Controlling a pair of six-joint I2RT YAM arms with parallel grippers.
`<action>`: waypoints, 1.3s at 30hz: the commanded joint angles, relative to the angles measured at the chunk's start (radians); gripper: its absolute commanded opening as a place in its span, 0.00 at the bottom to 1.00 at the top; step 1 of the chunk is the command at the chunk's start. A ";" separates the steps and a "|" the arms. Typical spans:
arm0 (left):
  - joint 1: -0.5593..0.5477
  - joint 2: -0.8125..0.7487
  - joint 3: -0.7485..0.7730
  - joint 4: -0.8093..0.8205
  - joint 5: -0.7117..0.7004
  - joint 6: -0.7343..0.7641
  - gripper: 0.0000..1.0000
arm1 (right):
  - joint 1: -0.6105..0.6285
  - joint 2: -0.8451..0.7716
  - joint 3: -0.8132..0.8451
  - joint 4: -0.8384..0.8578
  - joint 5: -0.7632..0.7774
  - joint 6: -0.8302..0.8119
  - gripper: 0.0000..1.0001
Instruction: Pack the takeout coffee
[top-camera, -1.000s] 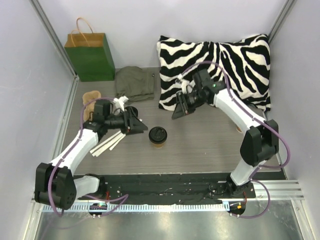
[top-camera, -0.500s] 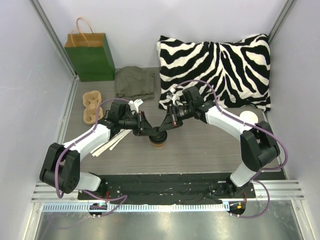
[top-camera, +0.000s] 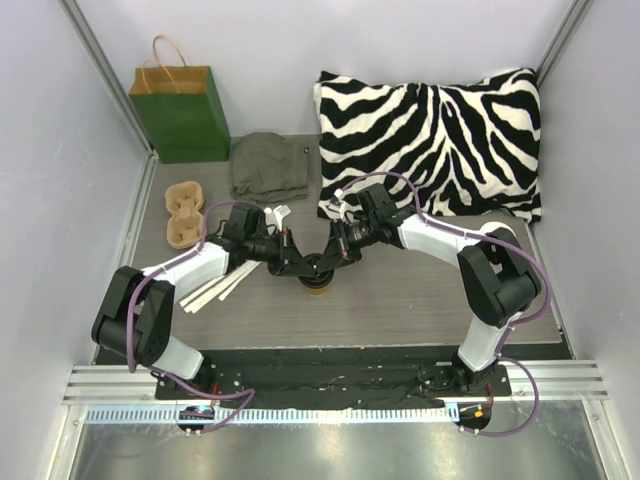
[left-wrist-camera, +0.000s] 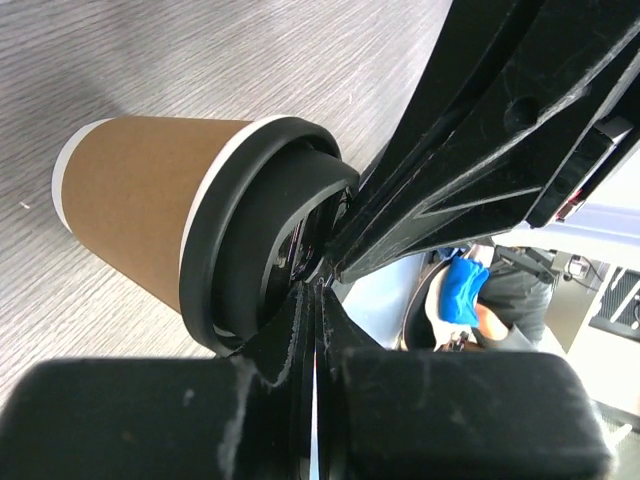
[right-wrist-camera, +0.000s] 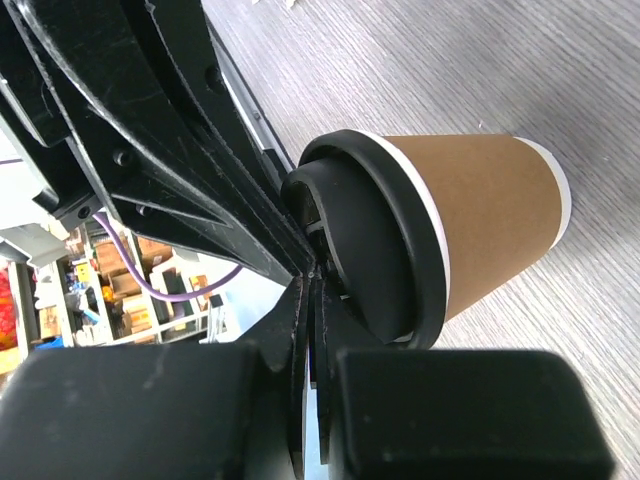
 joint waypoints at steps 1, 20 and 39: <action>0.020 0.050 0.020 -0.054 -0.030 0.062 0.01 | 0.005 0.024 -0.008 0.008 0.017 -0.050 0.04; 0.072 0.185 -0.001 -0.020 0.032 0.074 0.00 | -0.036 0.141 -0.069 0.013 -0.029 -0.126 0.01; 0.038 -0.040 0.027 0.151 0.208 -0.059 0.00 | -0.014 -0.060 -0.002 0.232 -0.172 0.115 0.02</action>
